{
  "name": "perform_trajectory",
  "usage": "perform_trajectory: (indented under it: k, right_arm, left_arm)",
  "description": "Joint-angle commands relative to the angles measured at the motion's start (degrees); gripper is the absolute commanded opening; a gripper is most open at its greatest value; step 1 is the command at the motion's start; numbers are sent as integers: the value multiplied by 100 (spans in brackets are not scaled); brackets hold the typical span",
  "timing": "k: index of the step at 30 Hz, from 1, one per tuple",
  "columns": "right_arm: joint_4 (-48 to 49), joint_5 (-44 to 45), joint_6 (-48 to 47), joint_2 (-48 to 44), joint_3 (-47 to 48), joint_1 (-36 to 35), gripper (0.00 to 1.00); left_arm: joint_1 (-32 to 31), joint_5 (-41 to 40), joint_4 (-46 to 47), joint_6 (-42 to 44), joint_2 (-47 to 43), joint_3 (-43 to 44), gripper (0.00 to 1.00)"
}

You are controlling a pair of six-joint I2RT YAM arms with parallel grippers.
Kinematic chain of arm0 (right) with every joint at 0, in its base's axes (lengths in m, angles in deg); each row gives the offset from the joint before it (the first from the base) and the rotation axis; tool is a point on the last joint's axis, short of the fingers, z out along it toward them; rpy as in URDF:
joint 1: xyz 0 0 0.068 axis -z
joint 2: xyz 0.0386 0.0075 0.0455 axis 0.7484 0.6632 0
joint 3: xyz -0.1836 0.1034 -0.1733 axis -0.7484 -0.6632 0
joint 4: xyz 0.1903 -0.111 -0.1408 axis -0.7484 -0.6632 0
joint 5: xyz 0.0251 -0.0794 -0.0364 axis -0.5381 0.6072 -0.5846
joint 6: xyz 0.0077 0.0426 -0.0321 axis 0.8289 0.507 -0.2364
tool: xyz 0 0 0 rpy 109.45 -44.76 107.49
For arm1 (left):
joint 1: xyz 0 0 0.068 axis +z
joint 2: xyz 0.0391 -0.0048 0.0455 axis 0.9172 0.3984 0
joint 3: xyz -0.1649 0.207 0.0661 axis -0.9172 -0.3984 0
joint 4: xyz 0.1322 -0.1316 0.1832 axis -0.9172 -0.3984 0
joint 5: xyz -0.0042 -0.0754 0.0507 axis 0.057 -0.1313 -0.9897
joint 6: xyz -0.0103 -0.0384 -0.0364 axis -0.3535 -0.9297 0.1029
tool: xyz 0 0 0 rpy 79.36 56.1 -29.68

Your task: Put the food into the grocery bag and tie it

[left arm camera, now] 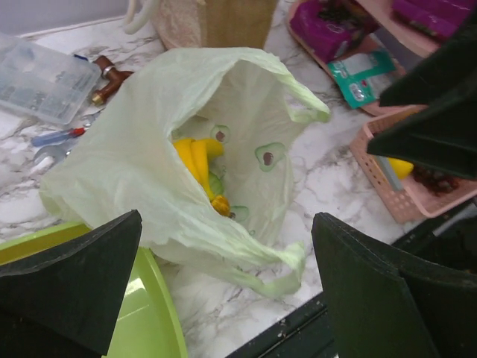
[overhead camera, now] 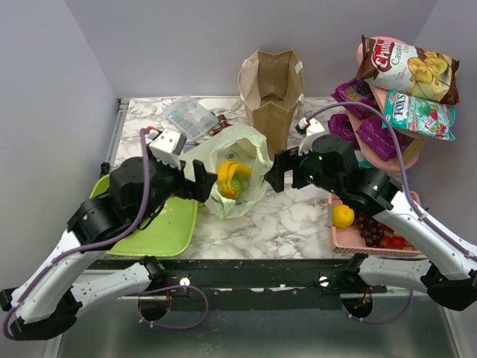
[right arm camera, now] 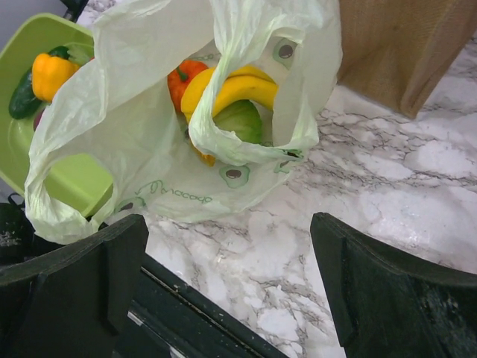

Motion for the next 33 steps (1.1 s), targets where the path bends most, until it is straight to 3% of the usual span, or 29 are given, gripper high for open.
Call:
perform_trajectory:
  k: [1, 5, 11, 24, 33]
  right_arm:
    - [358, -343, -157, 137, -65, 24, 100]
    - [487, -327, -286, 371, 20, 26, 100]
    - [645, -218, -426, 683, 119, 27, 100]
    - [817, -50, -794, 1188, 372, 26, 100]
    - [843, -22, -945, 1233, 366, 26, 100]
  left_arm:
    - [-19, 1206, -433, 155, -674, -530, 99]
    - [-79, 1851, -479, 138, -983, -981, 97]
    - [-303, 2415, 201, 75, -1369, -2008, 93]
    - [-1064, 1850, 1157, 39, -1077, -2776, 95]
    - [-1095, 1103, 1759, 122, -806, -3241, 87]
